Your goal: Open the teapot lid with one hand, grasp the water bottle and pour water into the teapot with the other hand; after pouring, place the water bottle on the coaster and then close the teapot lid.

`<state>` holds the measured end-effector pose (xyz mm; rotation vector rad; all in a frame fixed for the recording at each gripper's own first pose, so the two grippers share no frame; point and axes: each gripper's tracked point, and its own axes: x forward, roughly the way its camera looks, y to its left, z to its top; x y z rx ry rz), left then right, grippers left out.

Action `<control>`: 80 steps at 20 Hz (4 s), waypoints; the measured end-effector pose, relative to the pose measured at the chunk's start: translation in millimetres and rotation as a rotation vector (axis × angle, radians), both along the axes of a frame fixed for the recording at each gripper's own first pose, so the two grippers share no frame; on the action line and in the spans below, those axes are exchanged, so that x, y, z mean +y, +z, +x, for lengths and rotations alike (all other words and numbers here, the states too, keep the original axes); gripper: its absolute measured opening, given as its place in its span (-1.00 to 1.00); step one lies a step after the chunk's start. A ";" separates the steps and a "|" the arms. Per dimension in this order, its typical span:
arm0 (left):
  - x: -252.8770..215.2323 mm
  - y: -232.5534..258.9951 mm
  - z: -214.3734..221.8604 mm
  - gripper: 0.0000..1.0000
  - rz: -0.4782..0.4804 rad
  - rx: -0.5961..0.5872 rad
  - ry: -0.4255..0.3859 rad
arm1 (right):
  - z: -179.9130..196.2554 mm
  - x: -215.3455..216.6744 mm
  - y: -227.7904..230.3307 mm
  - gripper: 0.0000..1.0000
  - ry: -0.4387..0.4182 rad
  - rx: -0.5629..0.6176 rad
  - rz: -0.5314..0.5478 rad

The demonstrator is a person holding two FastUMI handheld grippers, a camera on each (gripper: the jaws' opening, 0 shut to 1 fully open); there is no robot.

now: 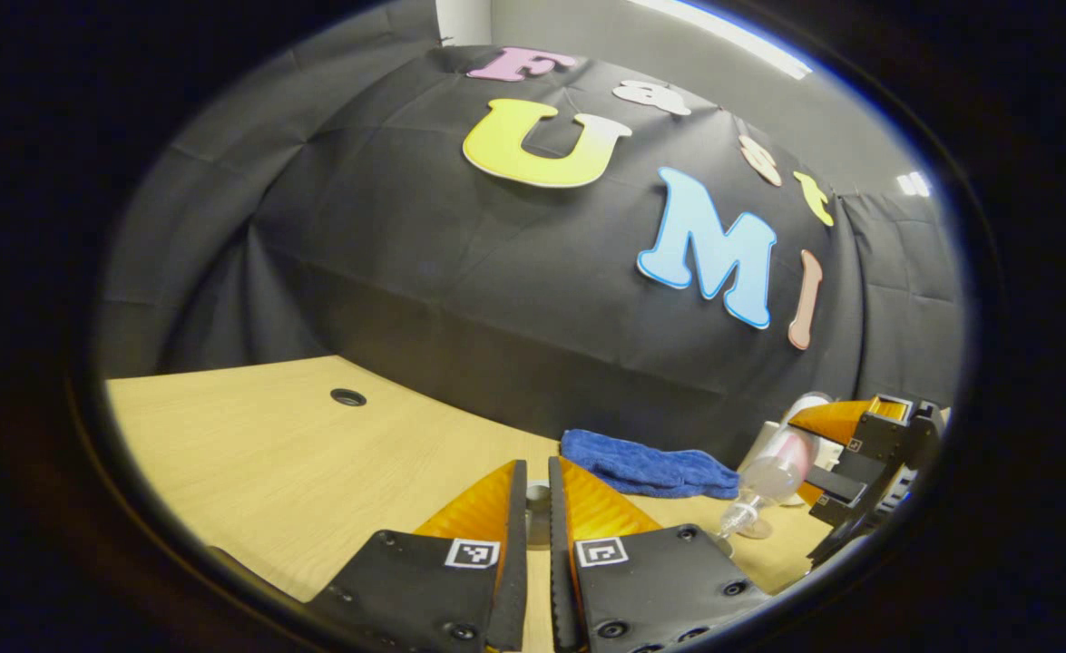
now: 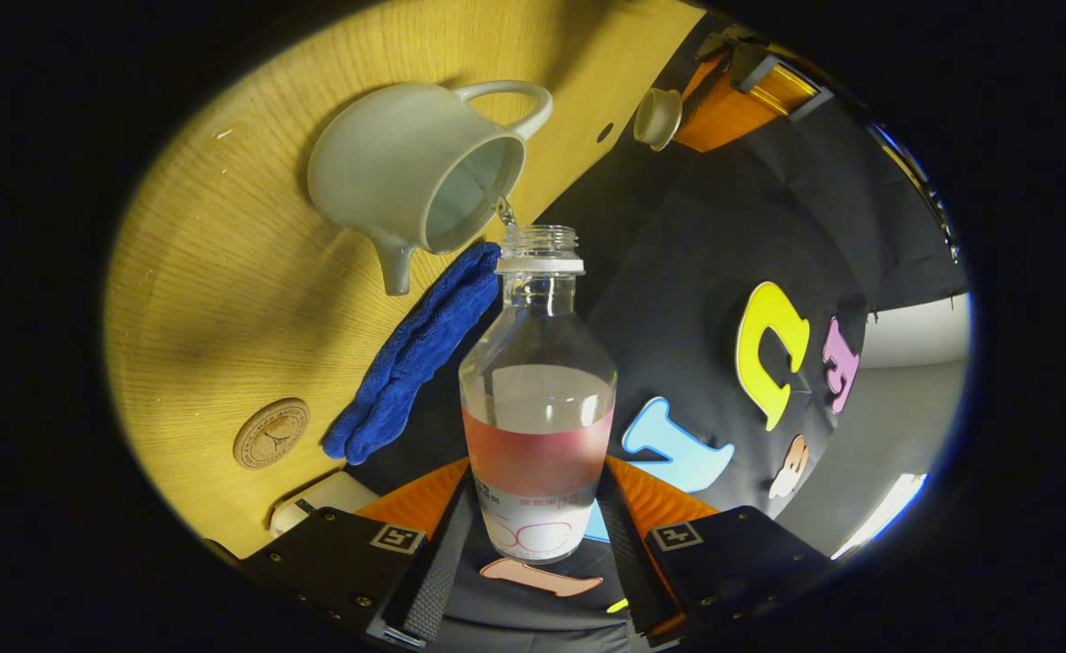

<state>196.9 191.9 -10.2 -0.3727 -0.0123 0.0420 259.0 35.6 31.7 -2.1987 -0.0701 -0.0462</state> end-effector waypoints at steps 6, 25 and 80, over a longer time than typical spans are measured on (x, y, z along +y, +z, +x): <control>-1.0 -2.9 1.7 -0.60 -0.011 0.007 -0.006 | 2.5 3.3 6.1 0.51 0.023 -0.029 -0.031; -2.5 -7.2 4.5 -0.60 -0.019 0.013 -0.012 | 5.2 -3.6 0.4 0.51 0.008 0.013 0.044; -39.0 -12.4 13.4 -0.60 0.073 0.034 -0.086 | 25.2 -134.0 -98.3 0.99 -0.263 0.201 2.159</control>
